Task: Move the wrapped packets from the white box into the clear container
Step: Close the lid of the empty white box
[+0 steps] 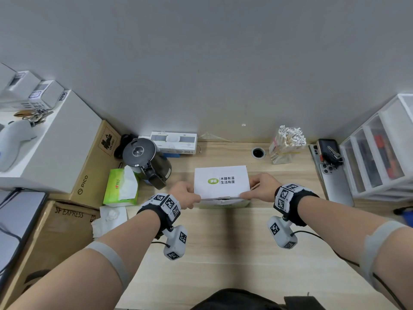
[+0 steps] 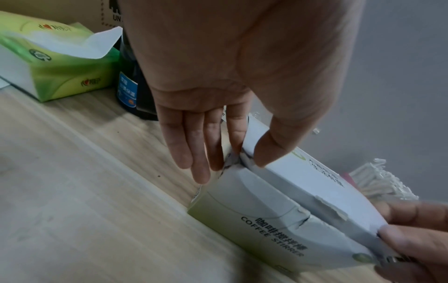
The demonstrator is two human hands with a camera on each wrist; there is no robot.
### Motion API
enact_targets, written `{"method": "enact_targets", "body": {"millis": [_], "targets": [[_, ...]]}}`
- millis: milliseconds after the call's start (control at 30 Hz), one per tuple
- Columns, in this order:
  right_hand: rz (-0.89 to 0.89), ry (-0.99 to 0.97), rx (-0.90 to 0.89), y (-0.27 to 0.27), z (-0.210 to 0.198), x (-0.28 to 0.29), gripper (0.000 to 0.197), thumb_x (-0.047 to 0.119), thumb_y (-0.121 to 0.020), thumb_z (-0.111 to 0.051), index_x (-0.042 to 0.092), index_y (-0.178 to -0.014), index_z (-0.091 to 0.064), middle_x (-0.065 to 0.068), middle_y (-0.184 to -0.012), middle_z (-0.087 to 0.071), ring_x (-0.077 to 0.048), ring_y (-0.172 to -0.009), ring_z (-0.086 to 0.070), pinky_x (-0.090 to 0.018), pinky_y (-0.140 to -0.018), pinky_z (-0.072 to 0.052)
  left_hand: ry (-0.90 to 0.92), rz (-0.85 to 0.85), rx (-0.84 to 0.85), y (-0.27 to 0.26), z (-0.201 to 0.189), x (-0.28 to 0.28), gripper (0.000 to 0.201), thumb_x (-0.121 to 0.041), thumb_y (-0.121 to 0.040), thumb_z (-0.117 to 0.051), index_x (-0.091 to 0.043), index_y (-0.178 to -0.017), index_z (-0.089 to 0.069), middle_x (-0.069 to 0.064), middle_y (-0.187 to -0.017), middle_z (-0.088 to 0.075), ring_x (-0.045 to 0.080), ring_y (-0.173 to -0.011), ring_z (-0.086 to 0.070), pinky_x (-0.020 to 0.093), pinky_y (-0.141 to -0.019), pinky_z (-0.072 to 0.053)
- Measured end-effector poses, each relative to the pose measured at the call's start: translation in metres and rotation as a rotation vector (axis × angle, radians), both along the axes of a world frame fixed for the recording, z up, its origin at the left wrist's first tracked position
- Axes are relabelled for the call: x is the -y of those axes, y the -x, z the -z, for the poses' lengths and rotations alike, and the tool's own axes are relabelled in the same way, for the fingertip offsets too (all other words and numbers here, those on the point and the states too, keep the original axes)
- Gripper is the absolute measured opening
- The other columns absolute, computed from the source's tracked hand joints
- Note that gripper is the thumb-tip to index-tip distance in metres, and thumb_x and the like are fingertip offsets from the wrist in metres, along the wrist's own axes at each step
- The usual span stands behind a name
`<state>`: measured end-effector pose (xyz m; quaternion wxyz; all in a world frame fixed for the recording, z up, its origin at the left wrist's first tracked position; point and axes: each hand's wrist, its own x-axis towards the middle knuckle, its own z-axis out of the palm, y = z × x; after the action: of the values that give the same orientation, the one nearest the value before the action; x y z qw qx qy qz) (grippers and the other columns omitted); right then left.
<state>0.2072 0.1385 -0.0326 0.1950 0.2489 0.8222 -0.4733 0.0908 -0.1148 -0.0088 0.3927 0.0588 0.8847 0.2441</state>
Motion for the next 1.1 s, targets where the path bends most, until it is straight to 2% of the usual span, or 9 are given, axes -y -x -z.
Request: {"method": "enact_targets", "body": {"millis": [167, 333, 467, 567, 733, 833, 967, 1033, 1100], "targets": [[-0.046, -0.041, 0.087, -0.003, -0.001, -0.003, 0.033, 0.029, -0.075, -0.083, -0.002, -0.082, -0.073, -0.004, -0.065, -0.061, -0.014, -0.053, -0.049, -0.024, -0.056, -0.04, 0.016, 0.115, -0.084, -0.005, -0.001, 0.006, 0.029, -0.017, -0.088, -0.073, -0.014, -0.065, -0.056, 0.001, -0.062, -0.066, 0.014, -0.06, -0.058, 0.021, -0.053, -0.044], [-0.095, -0.117, 0.093, -0.005, 0.001, -0.001, 0.05, 0.036, -0.08, -0.078, 0.017, -0.045, -0.047, 0.002, -0.051, -0.041, -0.016, -0.05, -0.037, -0.027, -0.054, -0.031, 0.052, 0.182, -0.117, -0.008, -0.002, 0.006, 0.034, -0.024, -0.084, -0.079, -0.015, -0.062, -0.055, 0.003, -0.069, -0.061, 0.013, -0.057, -0.05, 0.021, -0.05, -0.039], [-0.104, -0.146, 0.098, -0.003, -0.003, 0.002, 0.058, 0.038, -0.078, -0.079, 0.018, -0.042, -0.038, 0.006, -0.045, -0.033, -0.015, -0.046, -0.03, -0.027, -0.051, -0.027, 0.097, 0.199, -0.13, -0.007, -0.004, 0.004, 0.038, -0.024, -0.088, -0.077, -0.015, -0.059, -0.054, -0.002, -0.06, -0.054, 0.009, -0.05, -0.046, 0.02, -0.046, -0.037], [-0.057, -0.166, 0.141, -0.003, -0.007, 0.002, 0.055, 0.041, -0.073, -0.082, 0.016, -0.043, -0.044, 0.004, -0.045, -0.037, -0.016, -0.047, -0.033, -0.026, -0.053, -0.03, 0.136, 0.194, -0.116, -0.006, -0.004, 0.002, 0.041, -0.026, -0.089, -0.077, -0.014, -0.057, -0.054, 0.0, -0.06, -0.057, 0.01, -0.05, -0.047, 0.022, -0.048, -0.038], [0.062, -0.087, 0.191, -0.003, -0.002, -0.001, 0.055, 0.057, -0.063, -0.079, 0.002, -0.069, -0.073, -0.003, -0.062, -0.072, -0.02, -0.063, -0.066, -0.032, -0.07, -0.057, 0.175, 0.154, -0.003, -0.005, -0.008, -0.003, 0.035, -0.027, -0.09, -0.075, -0.015, -0.066, -0.051, 0.008, -0.074, -0.067, 0.013, -0.055, -0.057, 0.023, -0.054, -0.043], [0.104, 0.008, 0.193, -0.004, 0.001, 0.002, 0.042, 0.043, -0.065, -0.084, 0.01, -0.077, -0.061, -0.011, -0.073, -0.077, -0.028, -0.079, -0.077, -0.045, -0.077, -0.062, 0.162, 0.054, 0.081, -0.005, -0.007, -0.008, 0.028, -0.022, -0.09, -0.072, -0.013, -0.074, -0.052, 0.01, -0.078, -0.061, 0.02, -0.061, -0.067, 0.025, -0.054, -0.045], [0.245, 0.2, 0.234, -0.003, 0.0, 0.009, 0.05, 0.02, -0.08, -0.08, 0.009, -0.113, -0.043, -0.017, -0.092, -0.071, -0.03, -0.071, -0.074, -0.04, -0.066, -0.061, 0.095, -0.101, 0.276, -0.007, -0.002, -0.011, 0.013, -0.015, -0.095, -0.062, -0.008, -0.087, -0.056, 0.01, -0.083, -0.066, 0.022, -0.063, -0.07, 0.03, -0.064, -0.057], [0.317, 0.306, 0.227, 0.0, 0.003, 0.01, 0.06, 0.012, -0.084, -0.076, 0.008, -0.129, -0.038, -0.016, -0.093, -0.069, -0.03, -0.069, -0.073, -0.04, -0.068, -0.061, 0.018, -0.166, 0.336, -0.005, 0.002, -0.015, 0.009, -0.011, -0.098, -0.058, -0.007, -0.091, -0.054, 0.012, -0.083, -0.068, 0.025, -0.067, -0.073, 0.034, -0.069, -0.061], [0.377, 0.331, 0.172, 0.005, 0.008, 0.007, 0.06, 0.01, -0.084, -0.076, 0.002, -0.133, -0.042, -0.015, -0.088, -0.069, -0.027, -0.066, -0.072, -0.041, -0.074, -0.062, -0.05, -0.228, 0.326, 0.001, 0.006, -0.021, 0.008, -0.009, -0.1, -0.058, -0.003, -0.099, -0.053, 0.013, -0.082, -0.067, 0.024, -0.067, -0.073, 0.035, -0.07, -0.062]]}}
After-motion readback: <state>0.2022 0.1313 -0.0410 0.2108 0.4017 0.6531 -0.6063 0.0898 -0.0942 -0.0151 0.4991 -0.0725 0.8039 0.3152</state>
